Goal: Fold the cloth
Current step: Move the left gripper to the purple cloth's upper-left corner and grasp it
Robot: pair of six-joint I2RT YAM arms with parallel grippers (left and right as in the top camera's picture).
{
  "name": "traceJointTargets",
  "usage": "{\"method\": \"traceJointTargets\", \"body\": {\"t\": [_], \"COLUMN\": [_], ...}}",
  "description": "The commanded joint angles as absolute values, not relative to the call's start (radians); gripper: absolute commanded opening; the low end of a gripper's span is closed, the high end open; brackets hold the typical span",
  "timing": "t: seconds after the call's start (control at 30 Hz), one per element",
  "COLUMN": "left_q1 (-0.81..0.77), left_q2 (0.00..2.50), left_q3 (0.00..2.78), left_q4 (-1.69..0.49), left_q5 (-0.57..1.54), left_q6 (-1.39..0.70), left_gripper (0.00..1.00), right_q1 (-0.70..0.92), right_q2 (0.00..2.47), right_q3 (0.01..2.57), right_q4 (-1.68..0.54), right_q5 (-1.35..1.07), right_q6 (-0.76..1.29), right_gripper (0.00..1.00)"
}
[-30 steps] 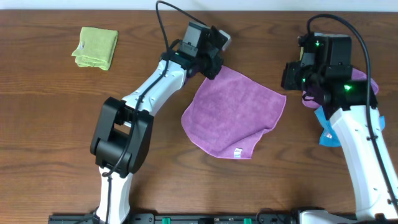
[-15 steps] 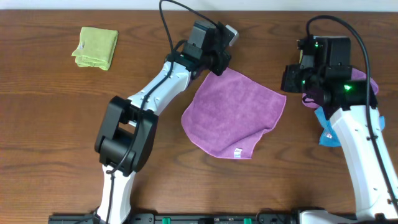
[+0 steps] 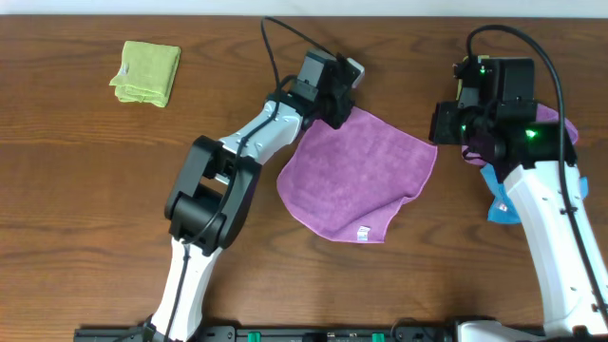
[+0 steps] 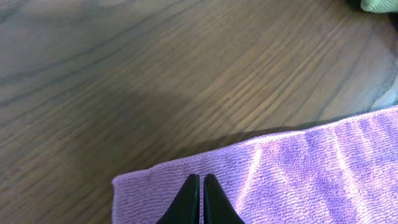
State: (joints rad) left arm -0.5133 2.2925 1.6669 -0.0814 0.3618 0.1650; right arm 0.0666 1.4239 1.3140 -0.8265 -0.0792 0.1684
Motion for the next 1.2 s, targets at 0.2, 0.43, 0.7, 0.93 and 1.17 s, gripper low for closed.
{"method": "traceJointTargets", "body": {"t": [0.2, 0.43, 0.7, 0.93, 1.17], "left_q1": [-0.521, -0.521, -0.52, -0.517, -0.514], "left_q2": [2.332, 2.334, 2.334, 2.335, 2.357], "left_q3": [1.687, 1.686, 1.67, 1.658, 1.657], "left_q4": [-0.084, -0.105, -0.125, -0.128, -0.148], "left_q5": [0.231, 0.225, 0.224, 0.225, 0.207], "left_q6": [0.255, 0.27, 0.279, 0.285, 0.285], "left_gripper": [0.06, 0.05, 0.06, 0.06, 0.05], "right_q1": [0.059, 0.059, 0.059, 0.059, 0.059], "right_q2": [1.412, 1.412, 1.412, 1.412, 1.412], "right_q3": [1.334, 1.334, 1.334, 1.334, 1.334], "right_q4": [-0.842, -0.842, -0.843, -0.846, -0.854], "right_q5": [-0.083, -0.083, -0.083, -0.083, -0.083], "right_q6": [0.178, 0.178, 0.179, 0.179, 0.179], "right_gripper": [0.01, 0.01, 0.02, 0.02, 0.02]}}
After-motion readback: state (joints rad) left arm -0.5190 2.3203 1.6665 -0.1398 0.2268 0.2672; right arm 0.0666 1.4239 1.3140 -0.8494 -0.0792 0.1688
